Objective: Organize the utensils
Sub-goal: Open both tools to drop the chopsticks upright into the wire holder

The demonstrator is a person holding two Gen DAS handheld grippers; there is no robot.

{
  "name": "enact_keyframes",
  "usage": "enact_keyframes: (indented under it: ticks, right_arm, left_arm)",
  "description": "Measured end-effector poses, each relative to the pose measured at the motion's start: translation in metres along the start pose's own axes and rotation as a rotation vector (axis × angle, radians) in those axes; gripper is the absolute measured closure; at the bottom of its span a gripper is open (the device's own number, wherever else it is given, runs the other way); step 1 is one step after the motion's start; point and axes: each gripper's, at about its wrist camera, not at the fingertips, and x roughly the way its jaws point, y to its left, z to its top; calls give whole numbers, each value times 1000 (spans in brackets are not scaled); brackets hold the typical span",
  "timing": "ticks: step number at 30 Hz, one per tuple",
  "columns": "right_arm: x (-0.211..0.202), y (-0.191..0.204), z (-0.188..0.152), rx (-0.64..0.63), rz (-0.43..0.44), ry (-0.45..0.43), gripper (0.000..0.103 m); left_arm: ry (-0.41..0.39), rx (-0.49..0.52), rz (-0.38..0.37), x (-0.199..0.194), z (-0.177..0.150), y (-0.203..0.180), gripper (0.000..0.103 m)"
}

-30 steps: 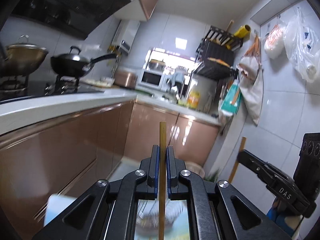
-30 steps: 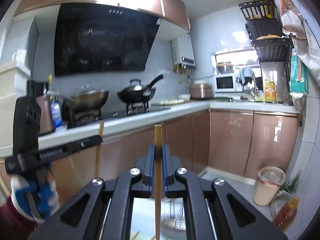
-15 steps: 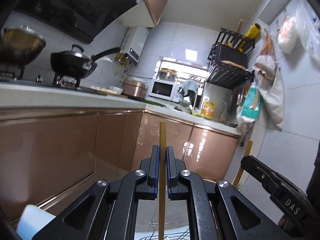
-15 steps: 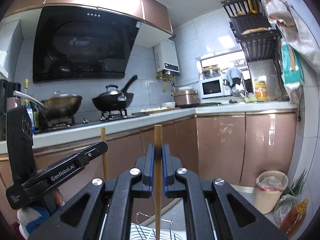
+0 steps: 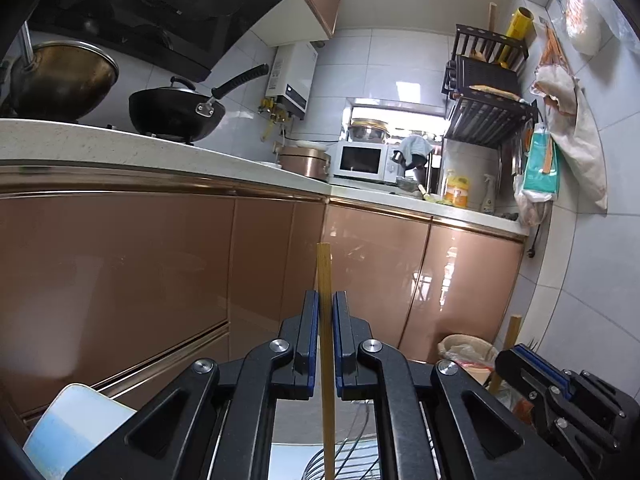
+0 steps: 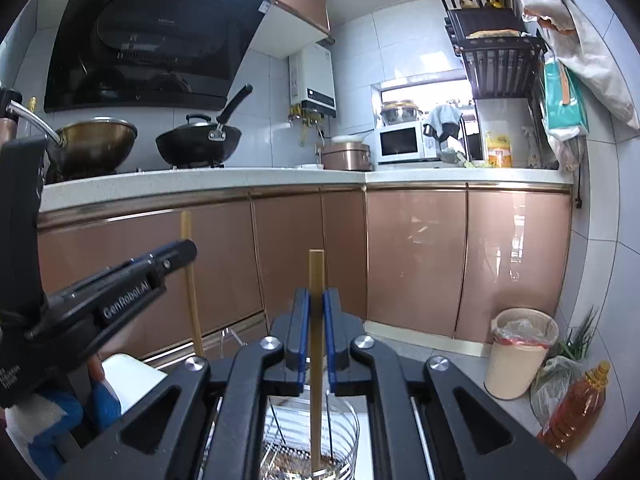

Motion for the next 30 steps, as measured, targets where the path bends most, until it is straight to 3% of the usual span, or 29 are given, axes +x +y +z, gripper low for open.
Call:
enact_keyframes:
  ticks: [6, 9, 11, 15, 21, 26, 30]
  right_arm:
    - [-7, -6, 0, 28, 6, 10, 95]
    - [-12, -8, -1, 41, 8, 24, 95]
    - [-17, -8, -1, 49, 8, 29, 93]
    - [-34, -6, 2, 62, 7, 33, 75]
    - [-73, 2, 11, 69, -1, 37, 75]
    - [-114, 7, 25, 70, 10, 72, 75]
    - [-151, 6, 42, 98, 18, 71, 75]
  left_arm:
    - [31, 3, 13, -7, -3, 6, 96]
    - [50, 6, 7, -14, -1, 9, 84]
    - [52, 8, 16, -22, 1, 11, 70]
    - [61, -5, 25, -40, 6, 19, 64]
    - [71, 8, 36, -85, 19, 34, 61]
    - [96, 17, 61, -136, 41, 61, 42]
    - [128, 28, 101, -176, 57, 90, 38]
